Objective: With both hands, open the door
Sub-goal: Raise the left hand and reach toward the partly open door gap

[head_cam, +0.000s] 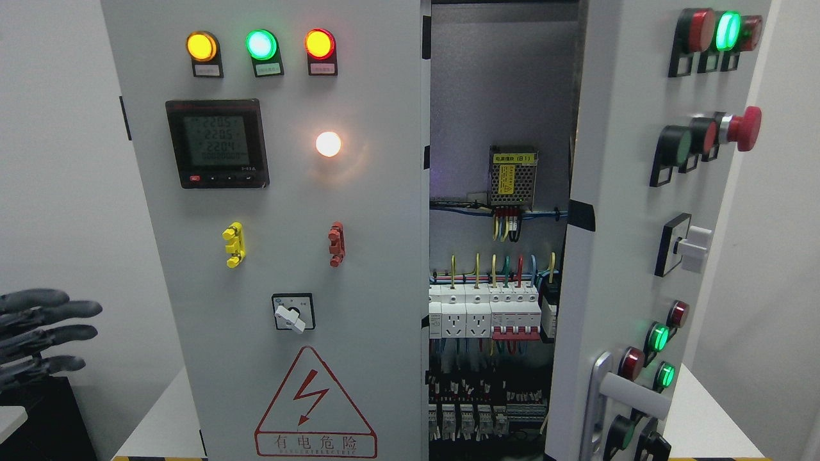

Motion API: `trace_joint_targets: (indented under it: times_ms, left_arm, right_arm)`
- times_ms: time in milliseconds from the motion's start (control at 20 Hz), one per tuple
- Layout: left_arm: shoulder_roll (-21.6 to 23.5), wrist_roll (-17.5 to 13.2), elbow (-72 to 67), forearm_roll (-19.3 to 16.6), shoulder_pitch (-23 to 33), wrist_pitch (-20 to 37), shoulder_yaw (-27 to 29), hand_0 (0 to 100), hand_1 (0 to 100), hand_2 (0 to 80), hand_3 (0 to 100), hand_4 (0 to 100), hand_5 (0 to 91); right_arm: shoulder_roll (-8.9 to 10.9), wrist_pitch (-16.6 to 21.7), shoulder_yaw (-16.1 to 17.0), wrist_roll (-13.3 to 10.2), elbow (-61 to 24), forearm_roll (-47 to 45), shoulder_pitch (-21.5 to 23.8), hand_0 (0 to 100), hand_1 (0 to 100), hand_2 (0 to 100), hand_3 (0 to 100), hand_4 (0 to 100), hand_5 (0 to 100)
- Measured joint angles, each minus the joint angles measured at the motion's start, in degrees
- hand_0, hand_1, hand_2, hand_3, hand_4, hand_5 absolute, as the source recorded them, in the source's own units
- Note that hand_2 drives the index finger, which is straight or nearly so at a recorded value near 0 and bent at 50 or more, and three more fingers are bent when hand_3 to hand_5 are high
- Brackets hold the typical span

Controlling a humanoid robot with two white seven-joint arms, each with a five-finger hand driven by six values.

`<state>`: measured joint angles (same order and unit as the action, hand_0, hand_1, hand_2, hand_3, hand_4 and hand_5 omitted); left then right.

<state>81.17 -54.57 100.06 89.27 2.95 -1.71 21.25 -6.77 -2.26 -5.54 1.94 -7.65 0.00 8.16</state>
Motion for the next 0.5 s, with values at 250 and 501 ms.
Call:
trace_joint_targets:
  times_ms: [250,501]
  left_arm:
    - [-0.1,0.4,-0.5,-0.8,-19.8,0.0,-18.6,0,0,0.0,0,3,0.0]
    - [-0.6,0.6,-1.1,-1.1,-37.6,0.0,-36.6,0,0,0.0,0,3,0.0]
  right_arm:
    - [0.0,0.0,0.0,0.0,0.0,0.0,0.0,0,0,0,0,0,0]
    - [0.0,0.0,0.0,0.0,0.0,0.0,0.0,0,0,0,0,0,0]
